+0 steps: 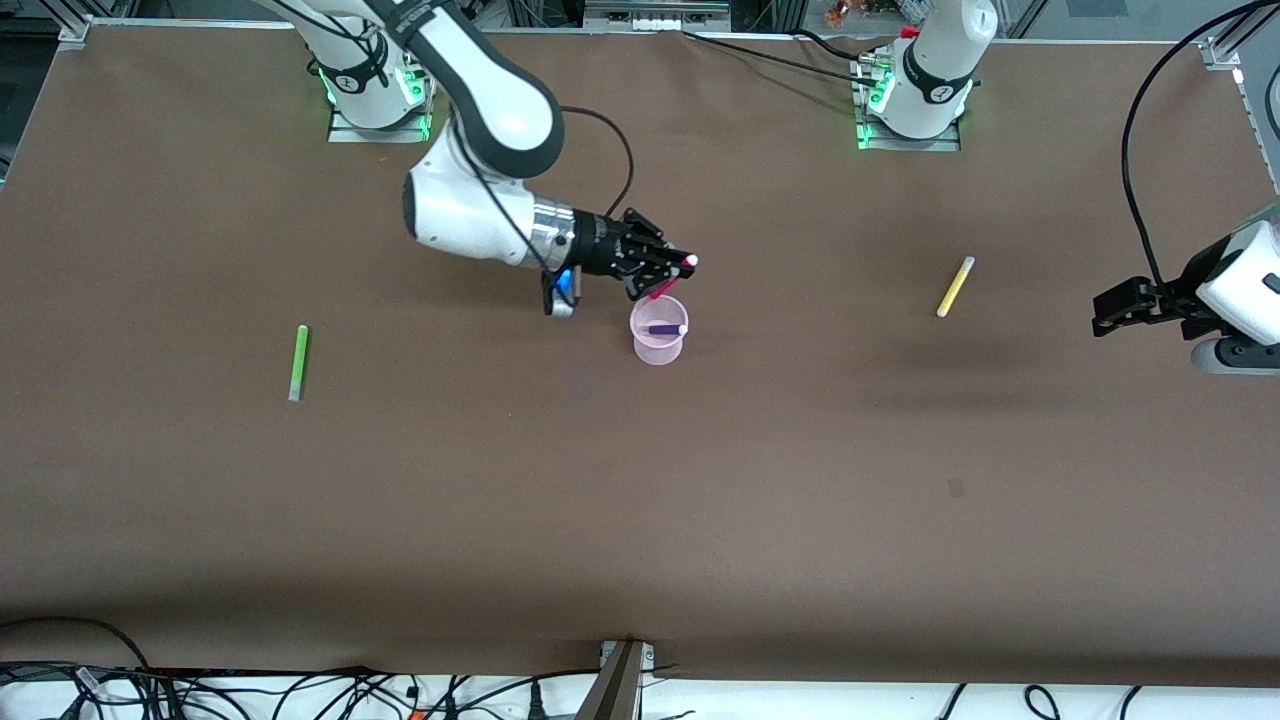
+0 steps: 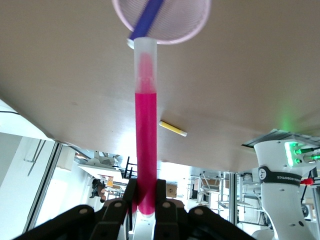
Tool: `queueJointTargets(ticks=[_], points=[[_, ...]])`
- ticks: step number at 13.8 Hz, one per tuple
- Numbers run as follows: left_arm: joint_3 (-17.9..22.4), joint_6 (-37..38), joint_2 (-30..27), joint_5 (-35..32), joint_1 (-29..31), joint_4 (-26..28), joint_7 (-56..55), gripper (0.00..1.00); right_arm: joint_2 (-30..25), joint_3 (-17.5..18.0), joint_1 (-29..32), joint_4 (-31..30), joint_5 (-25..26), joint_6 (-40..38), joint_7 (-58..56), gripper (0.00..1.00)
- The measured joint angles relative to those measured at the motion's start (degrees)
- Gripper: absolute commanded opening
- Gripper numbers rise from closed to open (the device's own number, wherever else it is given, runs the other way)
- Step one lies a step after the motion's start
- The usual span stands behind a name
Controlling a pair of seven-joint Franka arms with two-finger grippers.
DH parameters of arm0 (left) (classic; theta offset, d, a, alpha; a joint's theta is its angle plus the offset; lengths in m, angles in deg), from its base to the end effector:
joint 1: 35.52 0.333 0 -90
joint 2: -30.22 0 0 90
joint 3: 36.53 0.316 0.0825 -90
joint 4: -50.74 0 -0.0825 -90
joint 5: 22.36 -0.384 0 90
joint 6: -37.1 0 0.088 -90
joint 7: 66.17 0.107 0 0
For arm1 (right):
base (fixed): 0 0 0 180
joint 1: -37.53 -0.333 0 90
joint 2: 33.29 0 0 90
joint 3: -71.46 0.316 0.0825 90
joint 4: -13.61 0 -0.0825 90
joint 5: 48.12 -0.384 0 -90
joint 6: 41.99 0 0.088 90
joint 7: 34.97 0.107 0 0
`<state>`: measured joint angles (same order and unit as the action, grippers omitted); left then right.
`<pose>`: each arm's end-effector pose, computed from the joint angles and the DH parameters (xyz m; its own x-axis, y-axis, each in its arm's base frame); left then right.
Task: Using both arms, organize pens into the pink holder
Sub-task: 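Lift the pink marker and carry it over the pink cup, then lower the pink marker into the cup and open the right gripper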
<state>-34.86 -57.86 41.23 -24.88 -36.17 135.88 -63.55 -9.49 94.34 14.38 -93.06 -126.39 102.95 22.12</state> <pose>0.6176 0.0138 0.5597 0.9992 -0.0321 -0.0230 -0.0332 -0.9983 -0.0483 0.4766 0.4501 0.3320 0.1800 -0.4927 -0.8514 -0.9824 -0.1334 -0.1305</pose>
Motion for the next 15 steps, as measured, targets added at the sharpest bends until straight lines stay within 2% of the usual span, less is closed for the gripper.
queueJointTargets(ticks=[5,15], points=[[-0.06,0.0,0.07,0.0,0.0,-0.16,0.09,1.0,4.24,-0.12,-0.71,-0.21,-0.76,0.35,0.16,0.0],[-0.06,0.0,0.19,0.0,0.03,-0.19,0.13,1.0,8.02,-0.3,-1.1,1.23,-0.76,0.4,-3.49,0.0]])
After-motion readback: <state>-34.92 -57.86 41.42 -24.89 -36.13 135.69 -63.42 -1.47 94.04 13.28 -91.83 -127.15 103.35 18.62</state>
